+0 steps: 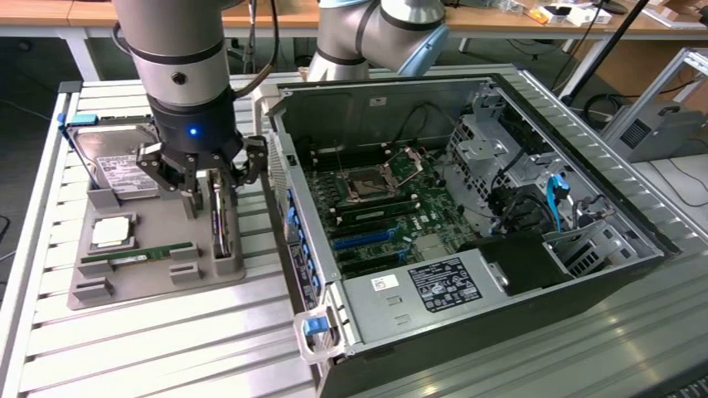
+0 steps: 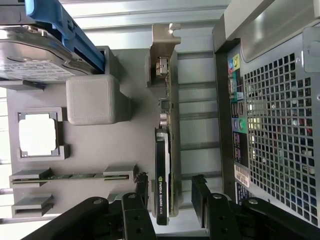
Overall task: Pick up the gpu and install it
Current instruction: 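Pick up the gpu and move the gpu toward the slot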
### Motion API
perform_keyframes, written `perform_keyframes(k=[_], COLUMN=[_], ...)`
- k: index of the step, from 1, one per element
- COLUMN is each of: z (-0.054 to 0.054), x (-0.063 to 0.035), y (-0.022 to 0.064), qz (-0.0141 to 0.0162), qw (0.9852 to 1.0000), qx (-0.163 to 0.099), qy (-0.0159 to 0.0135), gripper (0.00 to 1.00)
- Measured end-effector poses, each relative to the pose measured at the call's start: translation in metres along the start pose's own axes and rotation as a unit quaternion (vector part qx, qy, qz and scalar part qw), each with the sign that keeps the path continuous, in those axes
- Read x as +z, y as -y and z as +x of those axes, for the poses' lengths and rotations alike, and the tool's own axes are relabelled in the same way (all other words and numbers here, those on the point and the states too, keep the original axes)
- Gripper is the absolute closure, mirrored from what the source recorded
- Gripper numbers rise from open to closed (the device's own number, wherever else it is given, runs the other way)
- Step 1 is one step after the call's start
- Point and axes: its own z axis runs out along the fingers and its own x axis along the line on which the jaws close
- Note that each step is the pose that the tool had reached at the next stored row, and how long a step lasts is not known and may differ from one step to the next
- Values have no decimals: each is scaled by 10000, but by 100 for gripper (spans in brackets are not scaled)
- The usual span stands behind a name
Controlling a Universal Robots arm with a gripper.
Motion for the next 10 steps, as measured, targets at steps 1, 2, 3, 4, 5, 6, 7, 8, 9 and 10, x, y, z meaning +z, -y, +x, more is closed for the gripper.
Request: perform_keyframes(k=[1, 2, 3, 4, 5, 6, 7, 8, 9, 10], z=[0, 0, 0, 0, 1, 0, 1, 1, 1, 1], x=[3, 6, 9, 12, 15, 18, 20, 22, 24, 27], y=[0, 0, 0, 0, 0, 0, 1, 1, 1, 1], qz=[0, 0, 0, 0, 0, 0, 0, 0, 0, 0], qw=[10000, 10000, 10000, 10000, 10000, 10000, 10000, 10000, 10000, 10000], qx=[0, 0, 0, 0, 0, 0, 0, 0, 0, 0], qy=[0, 0, 0, 0, 0, 0, 0, 0, 0, 0], gripper=[52, 52, 52, 52, 52, 52, 52, 52, 52, 52])
